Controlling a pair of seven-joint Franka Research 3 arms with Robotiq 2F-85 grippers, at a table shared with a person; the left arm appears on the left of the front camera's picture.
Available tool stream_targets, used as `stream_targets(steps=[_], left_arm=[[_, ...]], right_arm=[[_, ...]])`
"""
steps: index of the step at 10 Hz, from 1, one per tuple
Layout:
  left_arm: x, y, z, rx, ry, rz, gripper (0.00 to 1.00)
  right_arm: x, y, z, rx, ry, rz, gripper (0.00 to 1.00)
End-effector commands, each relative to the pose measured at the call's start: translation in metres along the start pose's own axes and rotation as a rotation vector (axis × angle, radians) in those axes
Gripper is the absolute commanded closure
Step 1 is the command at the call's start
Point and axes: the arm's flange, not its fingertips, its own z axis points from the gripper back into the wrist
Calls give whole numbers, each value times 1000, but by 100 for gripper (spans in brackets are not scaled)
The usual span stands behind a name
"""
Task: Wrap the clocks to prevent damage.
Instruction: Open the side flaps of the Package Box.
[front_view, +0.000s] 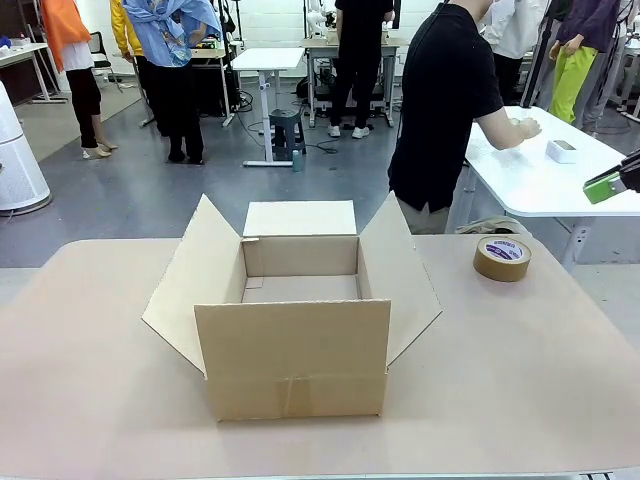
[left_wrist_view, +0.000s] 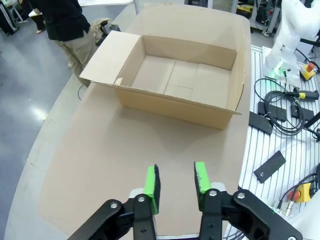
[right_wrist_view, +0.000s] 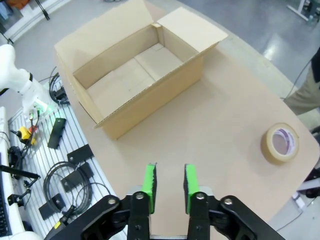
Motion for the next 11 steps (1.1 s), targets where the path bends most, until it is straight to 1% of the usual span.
stream_targets(steps=[1, 7, 8, 9, 10, 11], left_arm=[[3, 0, 4, -28, 15, 30, 100], [-1, 2, 0, -60, 44, 24, 100], [0, 0, -3, -60, 62, 42, 100], [12, 1, -7, -70, 97, 101, 100], [32, -4, -13, -47, 144, 145, 100], [58, -10, -22, -19, 221, 169, 100]], right_arm=[[3, 1, 0, 22, 22, -1, 100], [0, 3, -1, 12, 38, 9, 100], [3, 3, -6, -31, 45, -17, 100], [17, 10, -18, -49, 63, -168, 100], [37, 23, -28, -57, 79, -239, 100], [63, 41, -39, -50, 109, -269, 100]])
